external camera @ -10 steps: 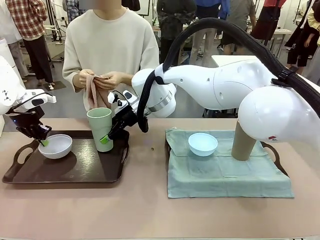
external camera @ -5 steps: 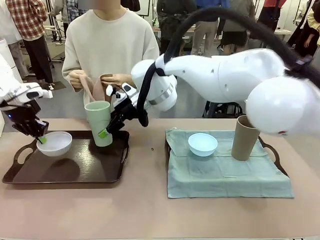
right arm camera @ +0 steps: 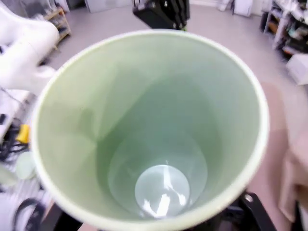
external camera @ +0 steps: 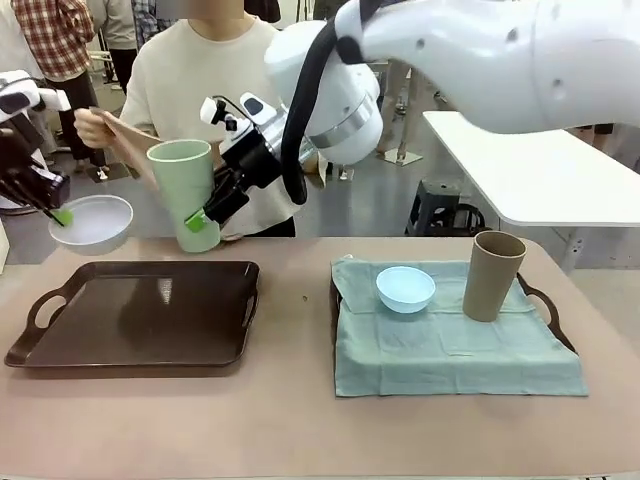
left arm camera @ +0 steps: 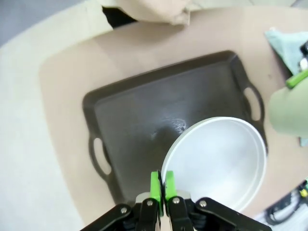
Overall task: Set up a tray with a mat and arrange the tableware.
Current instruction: Pick up the Picnic Bowl and Reusable plastic cup from the Handle tray in front of the human's position and hold them in the air.
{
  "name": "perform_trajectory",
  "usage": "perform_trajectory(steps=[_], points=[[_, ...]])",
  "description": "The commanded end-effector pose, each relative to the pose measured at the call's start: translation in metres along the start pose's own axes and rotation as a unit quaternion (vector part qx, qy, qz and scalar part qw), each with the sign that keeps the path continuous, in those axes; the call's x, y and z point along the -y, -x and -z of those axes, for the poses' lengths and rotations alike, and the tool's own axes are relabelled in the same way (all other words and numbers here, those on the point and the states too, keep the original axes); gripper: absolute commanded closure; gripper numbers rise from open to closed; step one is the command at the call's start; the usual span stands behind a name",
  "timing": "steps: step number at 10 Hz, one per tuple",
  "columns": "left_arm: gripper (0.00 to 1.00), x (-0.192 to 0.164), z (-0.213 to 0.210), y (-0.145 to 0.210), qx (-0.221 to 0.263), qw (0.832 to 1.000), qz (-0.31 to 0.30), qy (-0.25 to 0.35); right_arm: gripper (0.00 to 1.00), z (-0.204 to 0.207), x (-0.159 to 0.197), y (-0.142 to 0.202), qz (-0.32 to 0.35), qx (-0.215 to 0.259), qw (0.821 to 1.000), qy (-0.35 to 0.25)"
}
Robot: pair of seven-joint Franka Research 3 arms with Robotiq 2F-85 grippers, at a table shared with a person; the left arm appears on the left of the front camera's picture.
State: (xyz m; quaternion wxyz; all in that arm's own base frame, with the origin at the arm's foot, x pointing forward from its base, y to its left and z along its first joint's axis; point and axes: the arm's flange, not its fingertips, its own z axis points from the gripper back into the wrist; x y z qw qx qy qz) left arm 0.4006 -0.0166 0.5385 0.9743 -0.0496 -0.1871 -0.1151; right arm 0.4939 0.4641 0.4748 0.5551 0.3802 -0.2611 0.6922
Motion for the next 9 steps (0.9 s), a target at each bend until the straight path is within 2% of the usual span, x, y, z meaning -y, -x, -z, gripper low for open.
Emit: perform_trajectory(steps=[1, 4, 5, 9], points=[[1.00, 0.009, -0.013, 0.003, 0.002, 1.000, -0.010, -0.025, 0.30, -0.017, -0.049, -0.002, -0.023, 0.013, 0.999, 0.020], [1.00, 0.002, -0.028, 0.010, 0.004, 0.998, -0.048, -0.041, 0.30, -0.027, -0.052, -0.010, -0.010, 0.019, 0.999, 0.033], [1.00, 0.008, -0.027, 0.005, 0.017, 1.000, -0.012, -0.022, 0.30, -0.025, -0.047, -0.029, -0.016, 0.008, 1.000, 0.018], [1.00, 0.008, -0.027, 0.005, 0.017, 1.000, -0.012, -0.022, 0.30, -0.025, -0.047, -0.029, -0.016, 0.008, 1.000, 0.018]])
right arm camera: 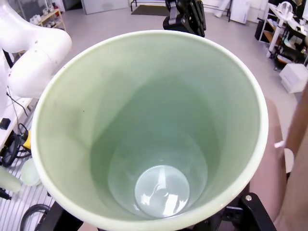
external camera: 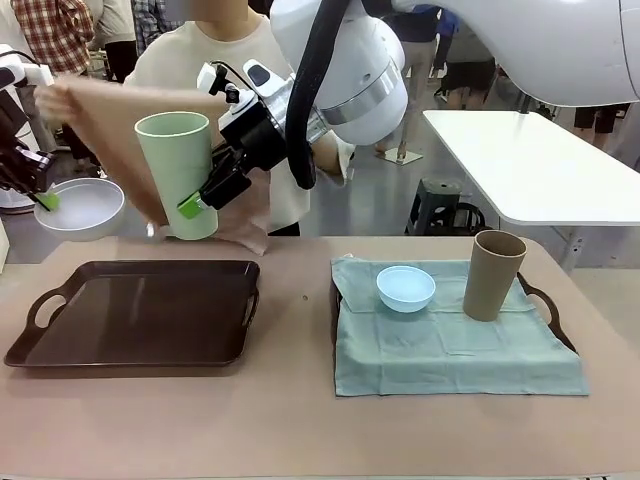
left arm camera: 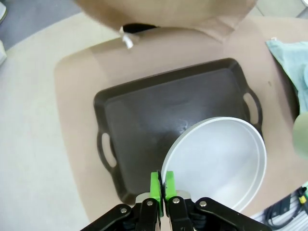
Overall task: Set up a tray with a mat and arrange the tableware.
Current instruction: Place the Picnic Bowl and Reusable plastic cup back onto the Handle tray in front of the human's position.
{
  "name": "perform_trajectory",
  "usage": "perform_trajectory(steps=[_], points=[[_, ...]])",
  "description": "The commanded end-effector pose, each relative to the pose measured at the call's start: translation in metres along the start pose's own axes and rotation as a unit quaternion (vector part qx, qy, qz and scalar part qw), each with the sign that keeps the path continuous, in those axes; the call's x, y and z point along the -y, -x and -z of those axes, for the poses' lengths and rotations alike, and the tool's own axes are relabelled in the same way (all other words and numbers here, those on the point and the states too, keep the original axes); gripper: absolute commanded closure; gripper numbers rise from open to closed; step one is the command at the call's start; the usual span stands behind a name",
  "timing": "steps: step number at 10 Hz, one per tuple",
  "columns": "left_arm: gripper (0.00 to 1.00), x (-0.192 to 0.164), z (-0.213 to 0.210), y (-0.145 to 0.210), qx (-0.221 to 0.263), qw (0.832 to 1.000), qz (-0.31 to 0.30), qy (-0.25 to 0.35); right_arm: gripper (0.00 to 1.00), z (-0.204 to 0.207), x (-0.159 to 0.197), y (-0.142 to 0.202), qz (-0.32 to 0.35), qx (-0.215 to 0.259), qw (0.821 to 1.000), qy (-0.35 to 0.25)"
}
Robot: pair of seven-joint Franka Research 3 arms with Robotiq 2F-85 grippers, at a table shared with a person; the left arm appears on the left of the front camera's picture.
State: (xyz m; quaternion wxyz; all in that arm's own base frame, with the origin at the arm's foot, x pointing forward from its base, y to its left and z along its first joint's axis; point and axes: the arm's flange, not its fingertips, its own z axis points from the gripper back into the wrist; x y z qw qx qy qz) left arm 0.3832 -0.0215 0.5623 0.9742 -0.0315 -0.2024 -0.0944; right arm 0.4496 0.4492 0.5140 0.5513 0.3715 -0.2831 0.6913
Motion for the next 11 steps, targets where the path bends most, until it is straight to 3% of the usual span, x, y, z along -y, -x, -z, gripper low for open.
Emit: perform_trajectory(steps=[1, 11], points=[[1.00, -0.0018, 0.0001, -0.0007, 0.003, 1.000, 0.004, 0.001, 0.30, -0.0010, 0.0018, -0.0015, -0.003, 0.001, 1.000, -0.001], [1.00, -0.0018, 0.0001, -0.0007, 0.003, 1.000, 0.004, 0.001, 0.30, -0.0010, 0.0018, -0.0015, -0.003, 0.001, 1.000, -0.001]])
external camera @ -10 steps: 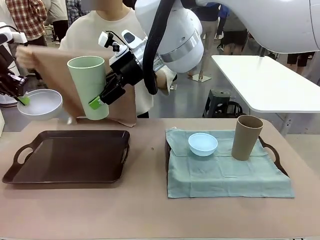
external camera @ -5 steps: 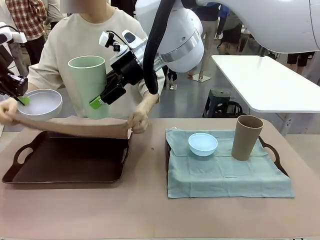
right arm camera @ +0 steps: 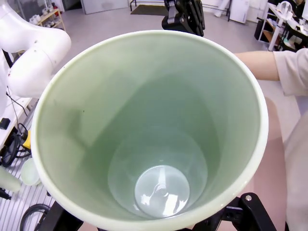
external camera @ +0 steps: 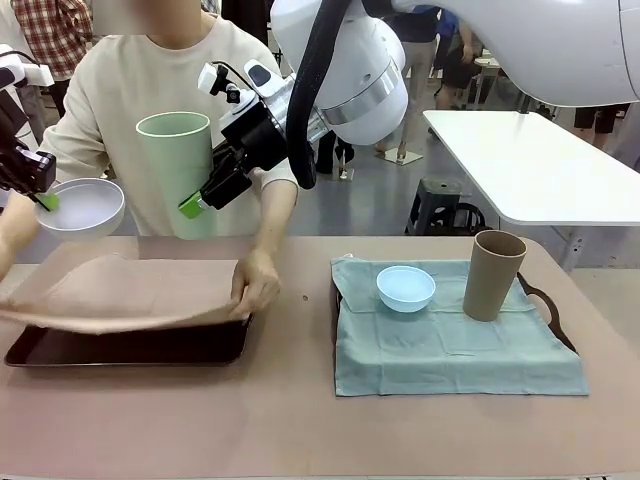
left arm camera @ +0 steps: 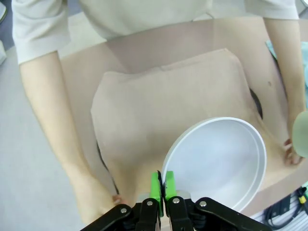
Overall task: Set up a tray with a mat and arrange the tableware.
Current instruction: Place the Picnic Bowl and Reusable plastic cup back onto the Handle tray in front of the human's position.
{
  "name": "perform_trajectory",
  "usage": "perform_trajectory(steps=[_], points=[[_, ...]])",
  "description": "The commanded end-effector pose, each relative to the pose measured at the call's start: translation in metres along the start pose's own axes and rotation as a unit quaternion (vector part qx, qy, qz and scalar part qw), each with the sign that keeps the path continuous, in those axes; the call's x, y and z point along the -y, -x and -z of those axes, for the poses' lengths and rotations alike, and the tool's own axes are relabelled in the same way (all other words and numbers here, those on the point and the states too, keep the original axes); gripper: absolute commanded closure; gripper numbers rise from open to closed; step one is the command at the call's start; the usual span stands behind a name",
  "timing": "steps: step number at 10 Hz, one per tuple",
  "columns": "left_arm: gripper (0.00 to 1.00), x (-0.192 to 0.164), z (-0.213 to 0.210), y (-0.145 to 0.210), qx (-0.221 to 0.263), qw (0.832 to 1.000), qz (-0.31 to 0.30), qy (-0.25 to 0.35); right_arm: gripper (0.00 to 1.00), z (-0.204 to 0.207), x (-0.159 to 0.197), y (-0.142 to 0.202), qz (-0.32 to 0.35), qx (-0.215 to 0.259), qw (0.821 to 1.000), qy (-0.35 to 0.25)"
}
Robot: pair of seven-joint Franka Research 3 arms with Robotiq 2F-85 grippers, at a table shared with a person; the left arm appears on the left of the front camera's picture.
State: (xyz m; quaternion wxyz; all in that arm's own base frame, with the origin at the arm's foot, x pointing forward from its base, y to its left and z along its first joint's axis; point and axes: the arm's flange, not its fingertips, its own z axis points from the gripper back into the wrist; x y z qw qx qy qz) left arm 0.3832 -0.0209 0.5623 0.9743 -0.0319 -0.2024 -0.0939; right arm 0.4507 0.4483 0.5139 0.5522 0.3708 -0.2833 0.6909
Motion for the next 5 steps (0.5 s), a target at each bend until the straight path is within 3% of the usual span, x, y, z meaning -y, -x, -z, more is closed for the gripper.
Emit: perform_trajectory(steps=[1, 5], points=[[1.00, -0.0012, 0.0001, -0.0007, 0.003, 1.000, 0.005, 0.001, 0.30, -0.0002, 0.0010, -0.0022, -0.004, 0.001, 1.000, -0.002], [1.00, -0.0012, 0.0001, -0.0007, 0.003, 1.000, 0.005, 0.001, 0.30, -0.0002, 0.0010, -0.0022, -0.004, 0.001, 1.000, -0.002]])
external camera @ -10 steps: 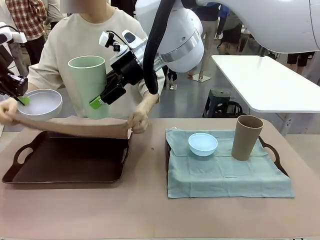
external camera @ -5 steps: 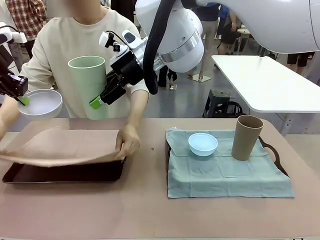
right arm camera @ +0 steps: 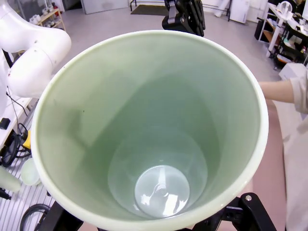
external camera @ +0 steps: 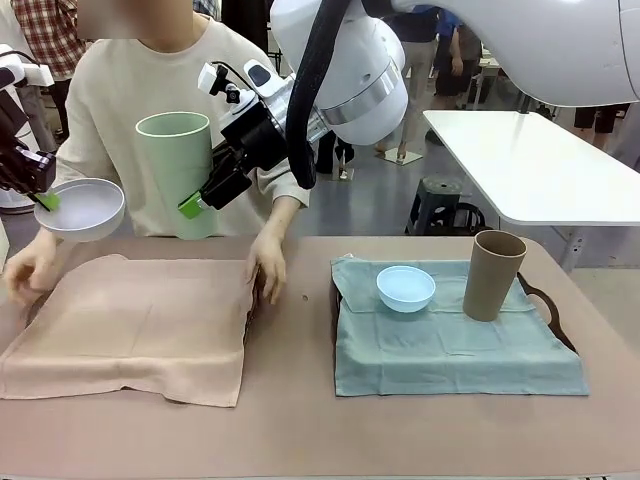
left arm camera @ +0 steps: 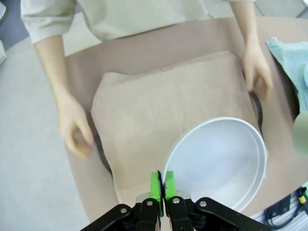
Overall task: Set up a tray with a mat and arrange the tableware.
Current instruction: Place the Picnic Bowl and Reusable plastic cup back onto the Handle tray in front of the human's position.
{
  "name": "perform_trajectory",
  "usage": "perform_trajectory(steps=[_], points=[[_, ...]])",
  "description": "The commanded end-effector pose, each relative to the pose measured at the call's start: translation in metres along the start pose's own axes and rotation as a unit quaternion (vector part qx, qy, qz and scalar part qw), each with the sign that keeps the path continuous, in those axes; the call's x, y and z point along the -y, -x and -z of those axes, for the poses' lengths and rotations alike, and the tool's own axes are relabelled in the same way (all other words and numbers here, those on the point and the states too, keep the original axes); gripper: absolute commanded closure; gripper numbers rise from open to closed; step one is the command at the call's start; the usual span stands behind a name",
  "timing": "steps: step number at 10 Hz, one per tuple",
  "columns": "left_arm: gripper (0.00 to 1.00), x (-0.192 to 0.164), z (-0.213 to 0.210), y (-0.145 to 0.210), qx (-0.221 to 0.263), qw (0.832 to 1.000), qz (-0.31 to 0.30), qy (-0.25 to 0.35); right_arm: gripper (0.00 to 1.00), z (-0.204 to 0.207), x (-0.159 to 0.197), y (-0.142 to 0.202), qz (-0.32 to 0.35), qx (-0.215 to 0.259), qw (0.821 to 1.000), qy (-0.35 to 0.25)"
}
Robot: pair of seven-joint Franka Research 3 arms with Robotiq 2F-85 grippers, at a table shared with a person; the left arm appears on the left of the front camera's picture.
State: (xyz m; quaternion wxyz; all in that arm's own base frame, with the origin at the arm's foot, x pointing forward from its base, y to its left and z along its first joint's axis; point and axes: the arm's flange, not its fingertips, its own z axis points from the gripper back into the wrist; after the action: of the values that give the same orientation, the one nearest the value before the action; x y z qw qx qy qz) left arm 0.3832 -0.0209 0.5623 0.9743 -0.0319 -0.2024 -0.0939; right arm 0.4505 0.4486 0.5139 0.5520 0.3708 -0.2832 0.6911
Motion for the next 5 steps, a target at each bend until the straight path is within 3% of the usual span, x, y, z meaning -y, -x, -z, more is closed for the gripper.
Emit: perform_trajectory(steps=[1, 5], points=[[1.00, -0.0012, 0.0001, -0.0007, 0.003, 1.000, 0.005, 0.001, 0.30, -0.0005, 0.0011, -0.0020, -0.004, 0.002, 1.000, -0.002], [1.00, -0.0012, 0.0001, -0.0007, 0.003, 1.000, 0.005, 0.001, 0.30, -0.0005, 0.0011, -0.0020, -0.004, 0.002, 1.000, -0.002]])
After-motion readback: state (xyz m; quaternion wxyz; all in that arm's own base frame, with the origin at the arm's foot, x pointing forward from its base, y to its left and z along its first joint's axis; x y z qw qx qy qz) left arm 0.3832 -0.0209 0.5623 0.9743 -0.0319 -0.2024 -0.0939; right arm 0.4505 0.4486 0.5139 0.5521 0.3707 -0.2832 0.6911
